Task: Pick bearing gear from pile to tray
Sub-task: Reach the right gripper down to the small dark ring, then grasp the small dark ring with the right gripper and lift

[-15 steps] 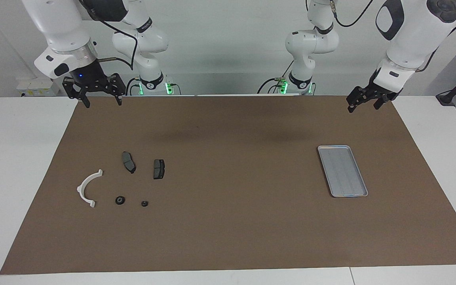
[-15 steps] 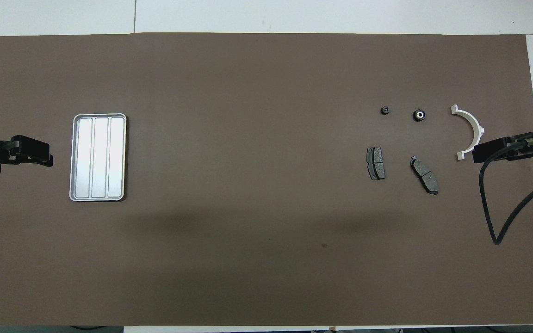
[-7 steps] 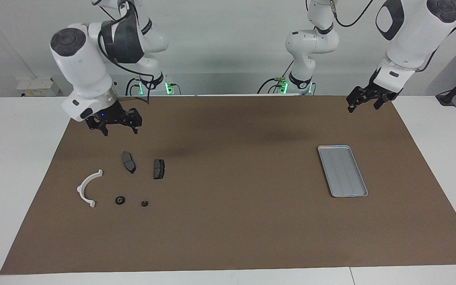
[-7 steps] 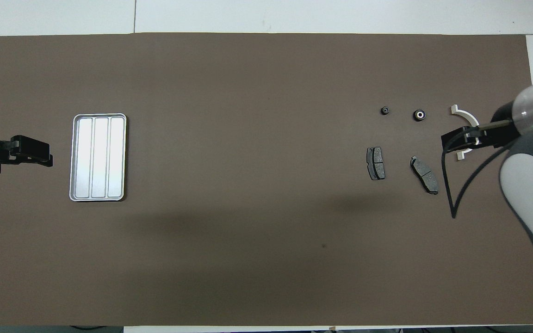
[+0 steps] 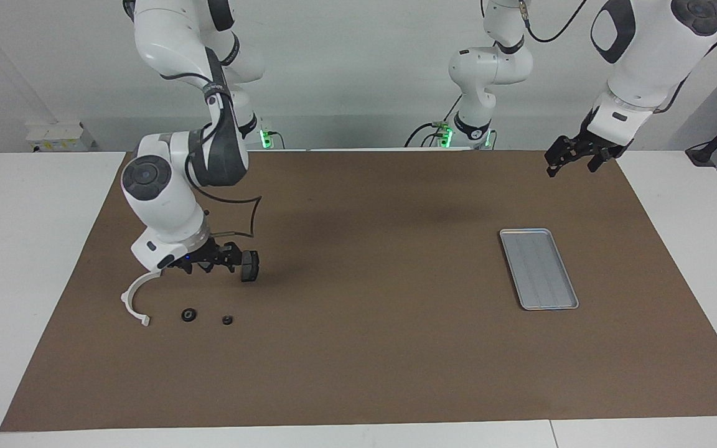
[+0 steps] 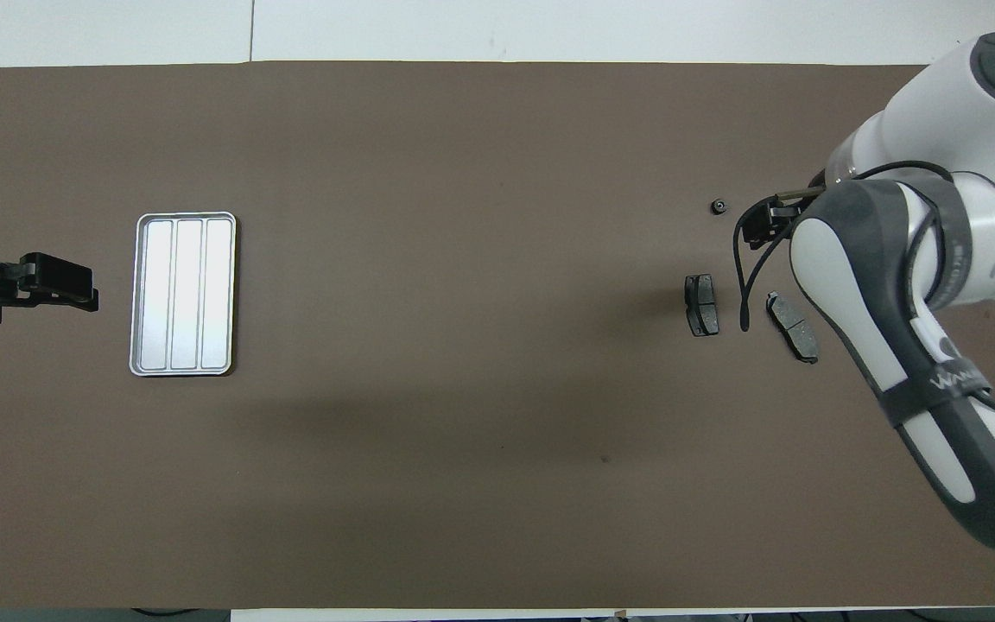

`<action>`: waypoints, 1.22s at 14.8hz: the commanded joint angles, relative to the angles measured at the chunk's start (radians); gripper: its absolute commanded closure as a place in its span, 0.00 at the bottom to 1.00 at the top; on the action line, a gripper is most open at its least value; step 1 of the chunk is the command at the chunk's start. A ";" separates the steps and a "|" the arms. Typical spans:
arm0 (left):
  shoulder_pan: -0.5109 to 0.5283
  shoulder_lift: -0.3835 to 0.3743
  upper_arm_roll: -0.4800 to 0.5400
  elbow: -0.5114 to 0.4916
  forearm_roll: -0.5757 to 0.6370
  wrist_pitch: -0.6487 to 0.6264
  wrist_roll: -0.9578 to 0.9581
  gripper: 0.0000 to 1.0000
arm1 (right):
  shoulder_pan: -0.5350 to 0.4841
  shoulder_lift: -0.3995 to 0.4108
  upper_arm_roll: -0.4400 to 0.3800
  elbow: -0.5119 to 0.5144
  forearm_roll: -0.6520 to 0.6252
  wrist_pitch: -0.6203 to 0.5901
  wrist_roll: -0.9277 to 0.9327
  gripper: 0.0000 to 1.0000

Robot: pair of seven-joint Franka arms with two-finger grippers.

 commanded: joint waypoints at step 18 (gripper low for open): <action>0.000 -0.010 0.002 -0.007 -0.010 -0.001 0.002 0.00 | 0.004 0.267 0.002 0.145 0.018 0.237 0.183 0.05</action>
